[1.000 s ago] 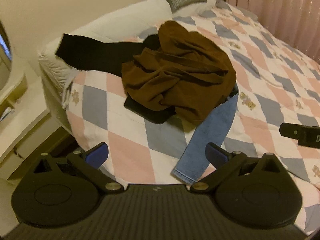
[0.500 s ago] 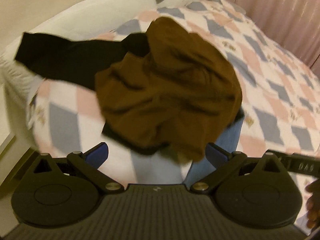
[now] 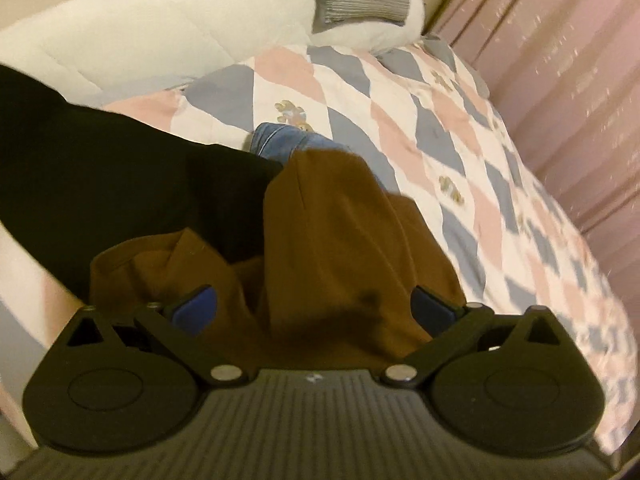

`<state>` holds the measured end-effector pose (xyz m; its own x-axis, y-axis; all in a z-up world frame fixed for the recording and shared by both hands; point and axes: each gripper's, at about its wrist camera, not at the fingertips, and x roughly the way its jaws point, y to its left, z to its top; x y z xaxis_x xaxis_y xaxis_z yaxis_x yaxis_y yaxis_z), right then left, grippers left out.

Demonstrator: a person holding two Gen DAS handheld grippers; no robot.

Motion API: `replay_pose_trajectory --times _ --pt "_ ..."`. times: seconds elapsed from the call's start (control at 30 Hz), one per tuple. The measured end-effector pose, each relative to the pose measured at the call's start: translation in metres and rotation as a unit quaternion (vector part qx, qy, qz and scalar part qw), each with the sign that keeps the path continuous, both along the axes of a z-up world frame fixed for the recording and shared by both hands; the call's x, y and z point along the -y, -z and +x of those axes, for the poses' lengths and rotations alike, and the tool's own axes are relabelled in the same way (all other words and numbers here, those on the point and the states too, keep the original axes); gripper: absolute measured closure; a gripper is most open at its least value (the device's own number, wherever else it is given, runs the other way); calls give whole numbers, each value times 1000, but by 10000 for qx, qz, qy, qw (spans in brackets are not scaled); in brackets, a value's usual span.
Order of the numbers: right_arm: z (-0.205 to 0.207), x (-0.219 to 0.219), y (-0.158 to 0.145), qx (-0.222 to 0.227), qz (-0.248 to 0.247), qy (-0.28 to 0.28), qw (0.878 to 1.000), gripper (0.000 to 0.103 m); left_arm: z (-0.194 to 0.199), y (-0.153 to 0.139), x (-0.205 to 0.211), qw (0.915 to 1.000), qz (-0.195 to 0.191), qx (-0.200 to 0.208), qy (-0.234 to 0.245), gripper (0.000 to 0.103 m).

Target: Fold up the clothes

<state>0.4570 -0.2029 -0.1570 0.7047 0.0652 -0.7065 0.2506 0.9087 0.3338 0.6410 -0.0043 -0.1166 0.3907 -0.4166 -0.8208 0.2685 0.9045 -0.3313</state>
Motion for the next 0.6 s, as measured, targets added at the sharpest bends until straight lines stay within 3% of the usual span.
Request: replay_pose_trajectory --times 0.07,0.1,0.13,0.17,0.2,0.23,0.33,0.4,0.5,0.6 --pt "9 -2 12 -148 52 -173 9997 7 15 12 1 9996 -204 -210 -37 2" --pt "12 -4 18 -235 108 -332 9991 25 21 17 2 9991 -305 -303 -36 5" --pt "14 -8 23 -323 111 -484 9982 55 23 22 2 9985 -404 -360 24 22" --pt "10 -11 25 -333 79 -557 9979 65 23 25 2 9978 -505 -407 101 52" --pt "3 -13 24 -252 154 -627 9976 82 20 26 1 9969 -627 -410 232 66" --pt "-4 -15 23 -169 231 -695 9972 90 13 24 0 9960 -743 -346 363 79" --pt "-47 -25 11 4 479 -936 9945 92 -26 5 -7 9936 -656 145 905 95" --pt "-84 -34 8 -114 612 -1150 9914 93 -67 -1 -14 9877 -568 270 1432 95" --pt "-142 -42 20 -654 742 -1305 9865 94 -136 7 -28 9745 -378 131 2207 95" --pt "-197 -44 45 -1375 813 -1228 9795 95 -201 33 -36 9601 -228 -427 2753 95"
